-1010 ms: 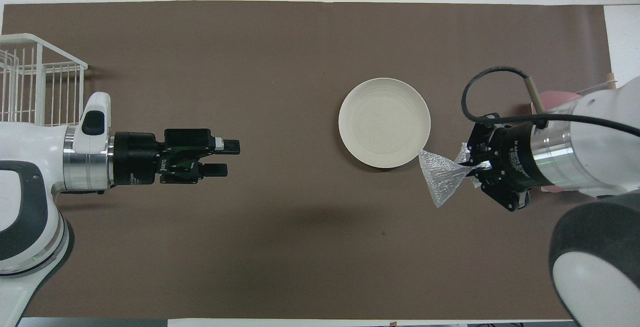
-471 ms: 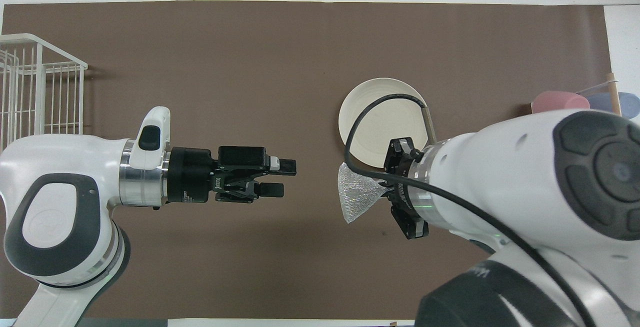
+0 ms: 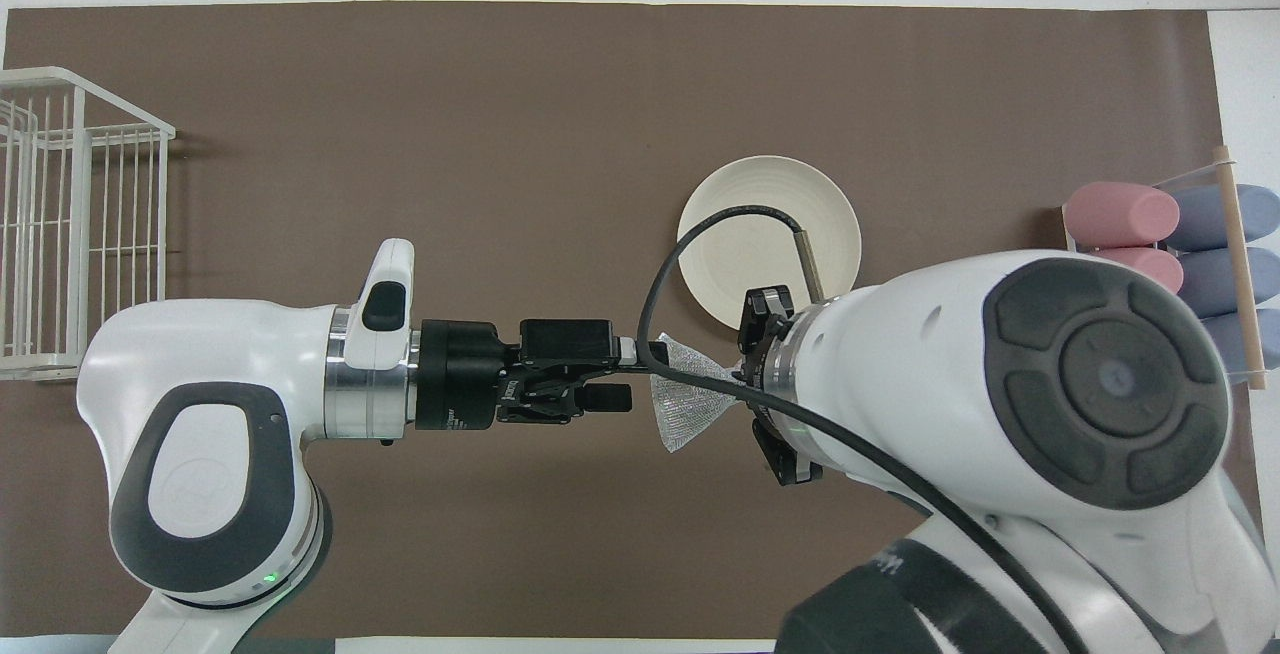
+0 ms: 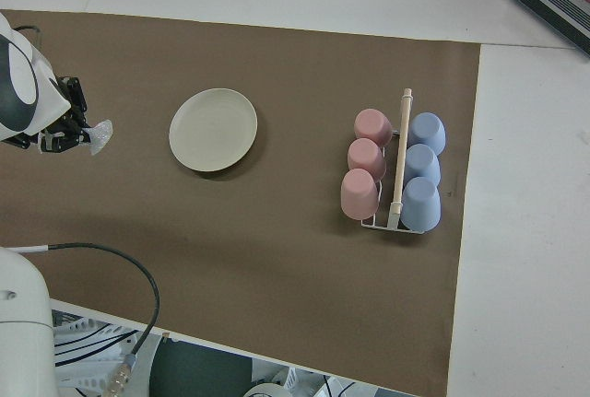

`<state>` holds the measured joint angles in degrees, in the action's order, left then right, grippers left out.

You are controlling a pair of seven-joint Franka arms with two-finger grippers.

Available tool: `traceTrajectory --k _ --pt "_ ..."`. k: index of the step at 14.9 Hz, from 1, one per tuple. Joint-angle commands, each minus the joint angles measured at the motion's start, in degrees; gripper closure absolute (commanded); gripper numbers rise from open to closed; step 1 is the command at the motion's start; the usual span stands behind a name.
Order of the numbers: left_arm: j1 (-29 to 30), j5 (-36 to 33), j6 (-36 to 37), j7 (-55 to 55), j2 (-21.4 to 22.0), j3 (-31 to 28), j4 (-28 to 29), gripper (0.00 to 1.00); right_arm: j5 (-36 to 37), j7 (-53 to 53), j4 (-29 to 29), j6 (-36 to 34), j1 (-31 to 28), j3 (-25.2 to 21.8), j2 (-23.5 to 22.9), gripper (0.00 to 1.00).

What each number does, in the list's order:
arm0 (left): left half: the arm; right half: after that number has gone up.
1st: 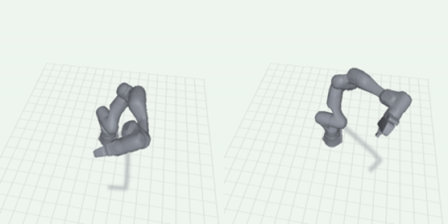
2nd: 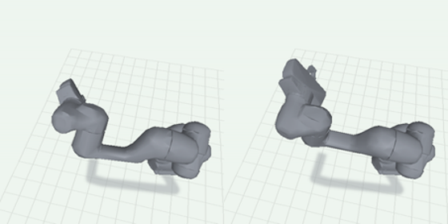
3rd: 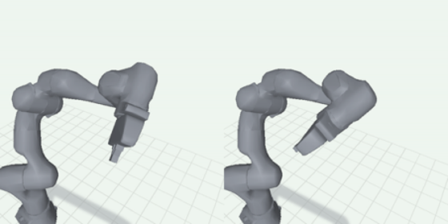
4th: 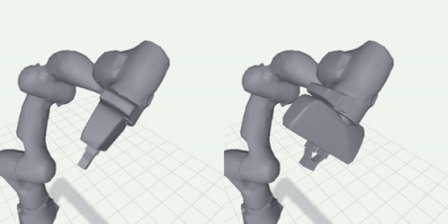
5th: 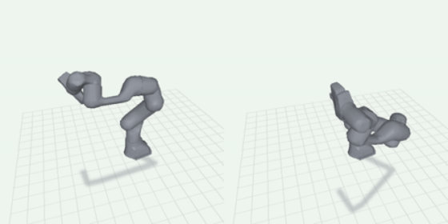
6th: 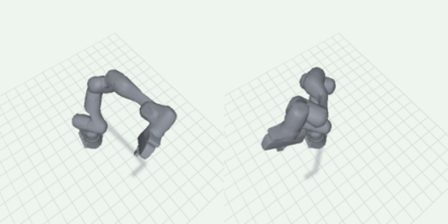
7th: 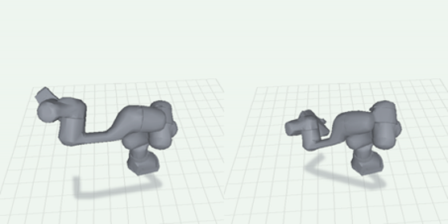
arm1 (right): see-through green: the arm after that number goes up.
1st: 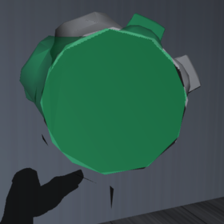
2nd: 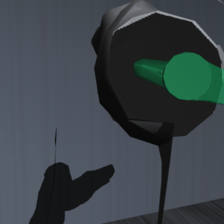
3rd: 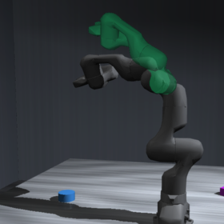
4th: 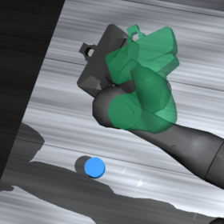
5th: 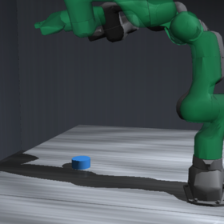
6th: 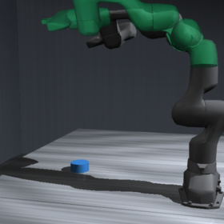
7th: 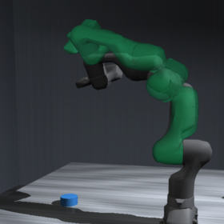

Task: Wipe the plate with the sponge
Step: 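Bring the sponge to the left gripper and grasp it with the left gripper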

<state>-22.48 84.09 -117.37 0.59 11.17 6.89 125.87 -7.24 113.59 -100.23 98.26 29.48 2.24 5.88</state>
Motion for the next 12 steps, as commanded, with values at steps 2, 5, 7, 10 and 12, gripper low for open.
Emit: traceTrajectory --k 2,5,7,10,12 --pt "-3.7 2.83 -5.14 -0.07 -0.18 -0.74 0.34 0.12 1.35 0.67 0.92 0.09 -0.04 -0.04 -0.43 1.0" --pt "-3.71 2.74 -4.88 0.2 -0.18 -0.82 0.34 0.73 1.43 0.5 0.92 0.09 -0.04 -0.04 -0.43 1.0" --pt "-3.8 2.83 -4.97 0.11 -0.18 -0.74 0.34 1.0 1.43 0.41 0.83 -0.09 -0.04 -0.04 -0.43 1.0" --pt "-3.62 2.83 -4.79 -0.5 -0.09 -0.82 0.34 1.0 1.43 0.32 0.83 -0.35 -0.13 -0.04 -0.43 1.0" --pt "-3.36 2.83 -4.44 -0.94 -0.01 -0.82 0.34 1.0 1.43 0.32 0.92 -0.52 -0.22 -0.04 -0.51 1.0"
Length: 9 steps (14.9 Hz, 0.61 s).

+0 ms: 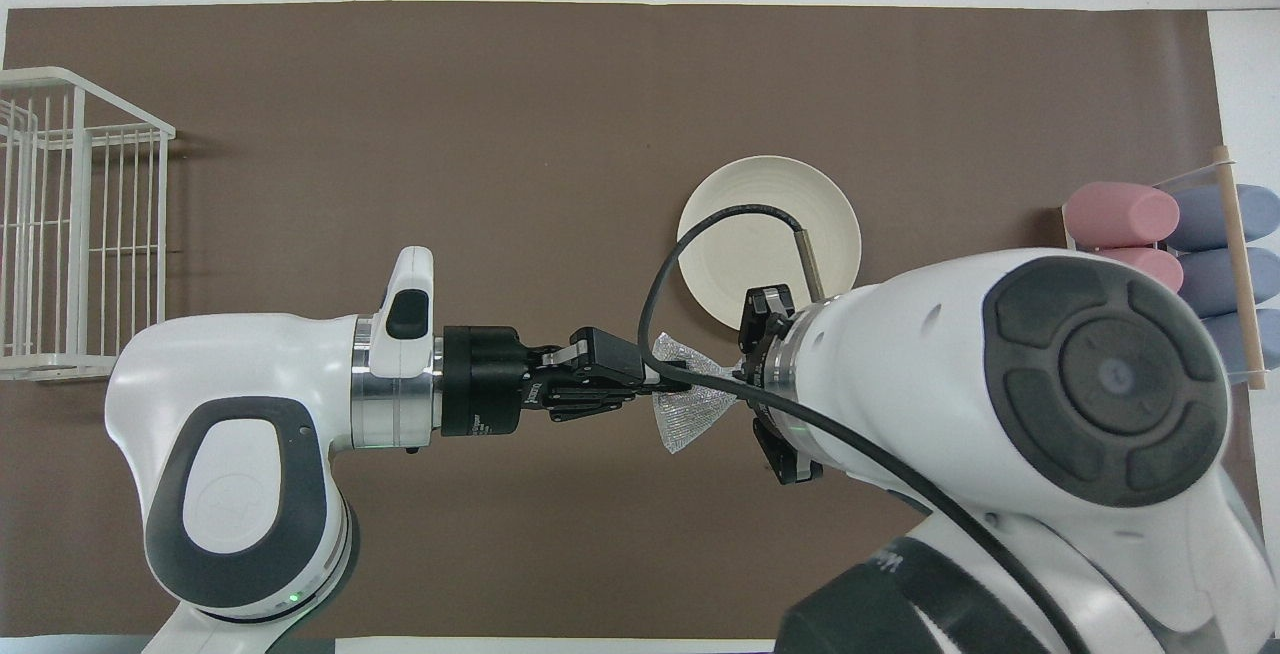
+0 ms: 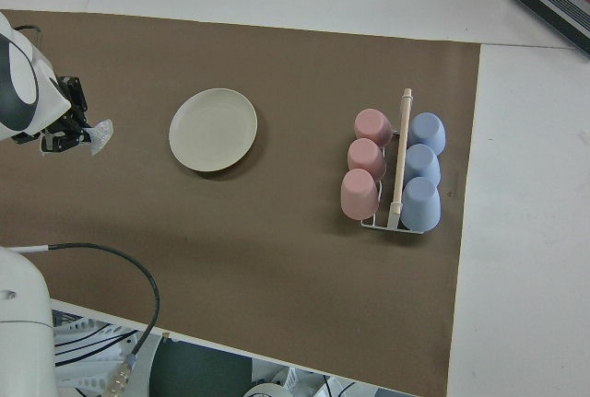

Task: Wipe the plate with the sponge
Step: 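Bring the sponge to the left gripper and grasp it with the left gripper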

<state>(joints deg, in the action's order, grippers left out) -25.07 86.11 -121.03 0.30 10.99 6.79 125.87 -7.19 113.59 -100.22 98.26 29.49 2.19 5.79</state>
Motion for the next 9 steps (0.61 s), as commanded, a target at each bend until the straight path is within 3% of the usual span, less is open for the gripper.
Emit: traceTrajectory --k 1,3,4,9 --pt "-0.69 0.82 -0.79 -1.17 0.17 -0.72 0.43 1.0 1.38 -0.72 0.9 -0.7 -0.31 0.01 -0.35 1.0" --pt "-0.6 0.82 -0.35 -1.44 0.52 -0.81 0.34 1.0 1.38 -6.06 0.81 -3.32 -0.74 0.01 0.18 0.29" --pt "-0.51 0.73 0.43 -1.62 0.61 -1.07 0.43 1.0 1.73 -10.01 0.81 -4.81 -1.36 -0.08 0.27 0.0" --pt "0.27 -1.19 0.44 -2.49 0.79 -1.34 0.78 1.0 1.74 -35.38 0.99 -10.18 -8.37 -1.04 1.32 0.0"
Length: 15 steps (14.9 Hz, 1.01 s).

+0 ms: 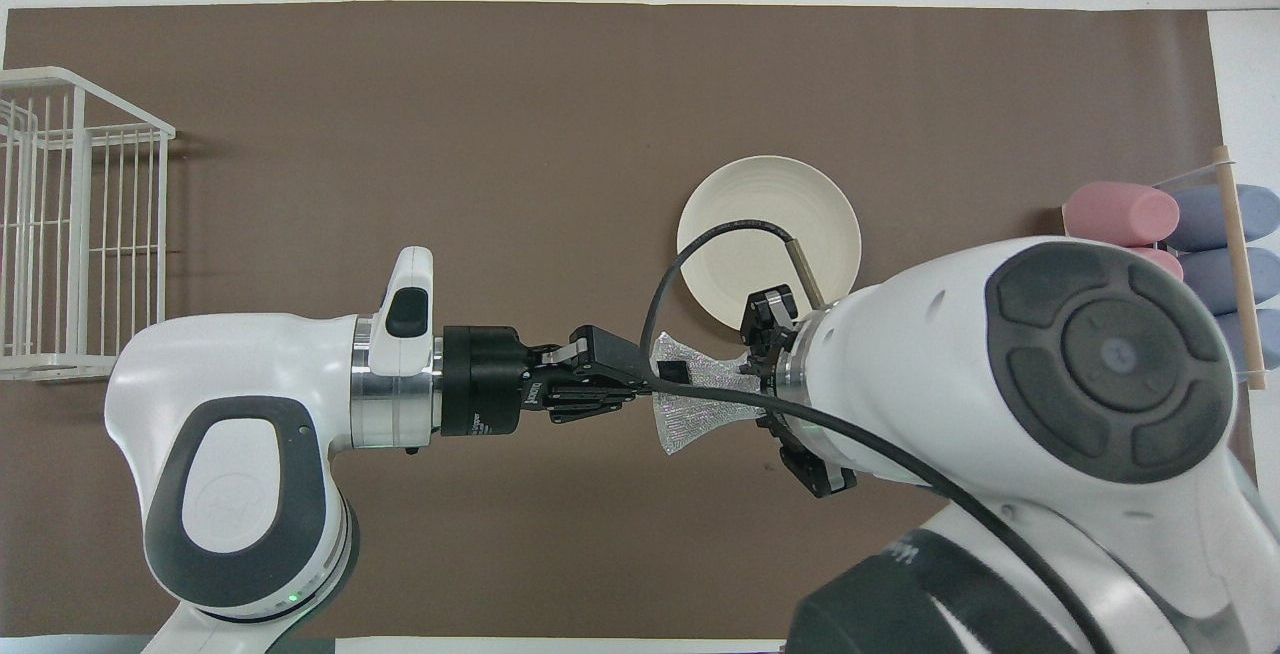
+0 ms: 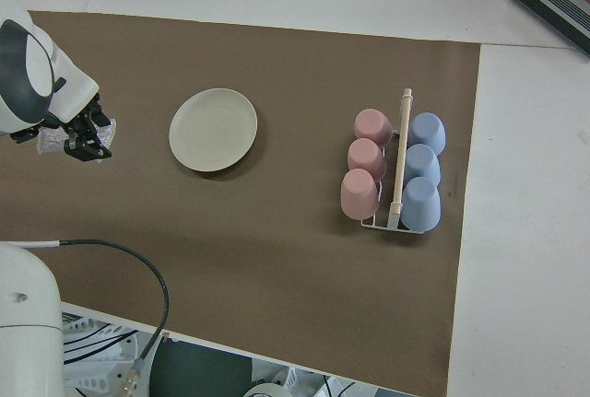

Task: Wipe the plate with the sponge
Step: 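Hold the sponge with the left gripper while the right gripper returns to rest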

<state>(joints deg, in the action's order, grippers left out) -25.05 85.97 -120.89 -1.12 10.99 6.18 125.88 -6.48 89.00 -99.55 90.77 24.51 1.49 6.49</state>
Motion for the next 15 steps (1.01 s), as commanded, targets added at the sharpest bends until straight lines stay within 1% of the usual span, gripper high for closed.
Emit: traceTrajectory --k 1,5,7,8,10,11,12,14,15 --pt "2.01 -3.51 0.56 -1.77 0.7 -0.65 0.69 1.0 1.03 -18.34 0.32 -3.48 -5.94 -0.35 1.07 0.0" --pt "6.49 -14.31 0.65 -4.41 0.35 -0.65 0.33 1.0 1.03 -44.37 0.32 -4.72 -17.44 -0.35 1.07 0.0" --pt "8.43 -22.39 0.57 -9.22 0.08 -0.65 0.33 1.0 1.03 -55.1 0.32 -3.93 -22.64 -0.35 0.9 0.0" --pt "10.35 -27.04 0.74 -10.9 0.0 -0.65 0.33 1.0 1.03 -60.55 0.32 -3.93 -24.14 -0.35 0.81 0.0" --pt "14.14 -31.2 2.32 -11.27 -0.79 -0.65 -0.97 1.0 2.6 -66.13 0.24 -3.84 -24.42 -0.35 0.81 0.0" --pt "15.37 -34.61 2.58 -12.23 -1.32 -0.65 -1.77 1.0 4.61 -67.97 0.32 -3.75 -24.07 -0.17 0.72 0.0" --pt "15.82 -39.08 2.59 -14.06 -1.58 -0.65 -2.56 1.0 5.41 -70.51 0.06 -3.41 -23.89 0.0 0.9 0.0" --pt "16.35 -50.06 4.16 -19.15 -3.95 -0.74 -6.68 1.0 5.51 -75.53 0.32 -1.04 -24.5 0.0 0.46 0.0" --pt "17.13 -56.2 6.17 -21.7 -5.27 -0.65 -9.48 1.0 5.42 -77.55 0.59 -0.85 -24.25 -0.26 -0.24 0.0"
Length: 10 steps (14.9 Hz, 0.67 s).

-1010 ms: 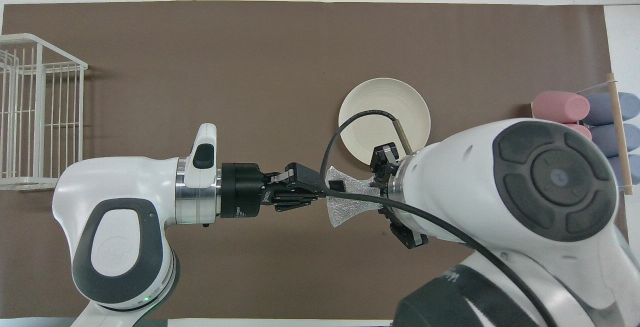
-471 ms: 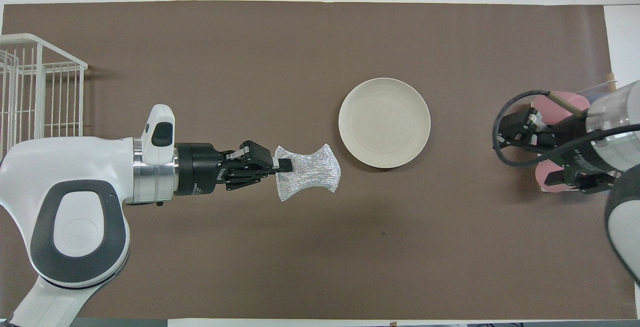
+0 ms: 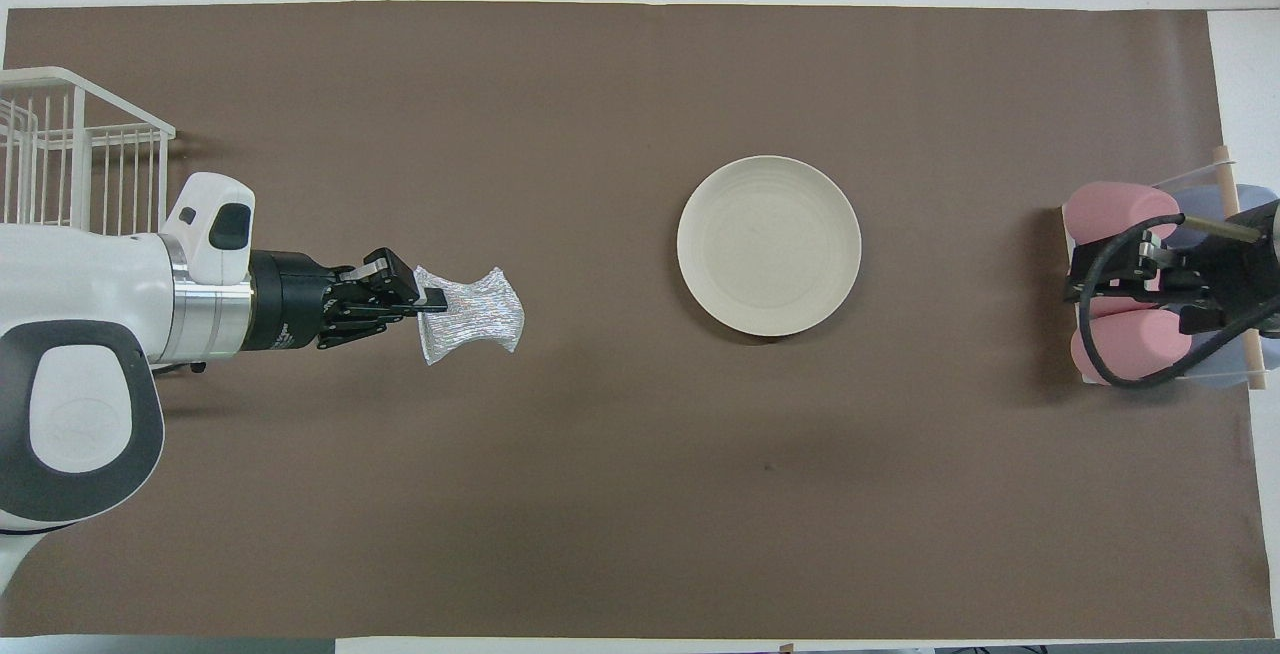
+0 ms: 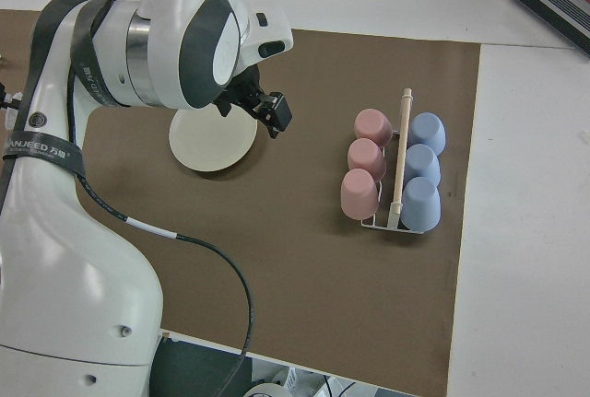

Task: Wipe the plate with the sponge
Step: 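Hold the sponge with the left gripper while the right gripper returns to rest, then lower the sponge into the wire basket and open the left gripper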

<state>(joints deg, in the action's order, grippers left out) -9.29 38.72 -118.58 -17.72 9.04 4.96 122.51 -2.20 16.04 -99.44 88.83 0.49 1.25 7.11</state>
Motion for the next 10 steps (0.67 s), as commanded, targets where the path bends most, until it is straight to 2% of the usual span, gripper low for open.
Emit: traceTrajectory --k 1,3,4,7,10 --pt "1.55 -15.11 7.27 -7.57 -5.06 0.58 -10.24 1.0 1.06 -6.53 1.6 0.91 0.04 -0.97 -2.87 0.0" --pt "1.73 -26.1 14.57 -9.44 -8.49 0.49 -18.15 1.0 0.71 -9.18 9.84 -1.11 0.21 -3.96 -7.71 0.0" --pt "1.73 -30.85 16.95 -9.79 -9.12 0.58 -20.45 1.0 1.23 -10.58 11.1 -1.9 0.3 -3.97 -8.43 0.0" --pt "1.55 -45.8 20.58 -9.97 -9.56 0.58 -22.14 1.0 1.5 -11.21 10.49 -3.75 0.74 -4.23 -7.91 0.0" --pt "0.85 -63.89 22.24 -9.88 -9.83 0.67 -22.49 1.0 1.5 -11.21 10.49 -3.93 0.3 -4.15 -7.64 0.0"
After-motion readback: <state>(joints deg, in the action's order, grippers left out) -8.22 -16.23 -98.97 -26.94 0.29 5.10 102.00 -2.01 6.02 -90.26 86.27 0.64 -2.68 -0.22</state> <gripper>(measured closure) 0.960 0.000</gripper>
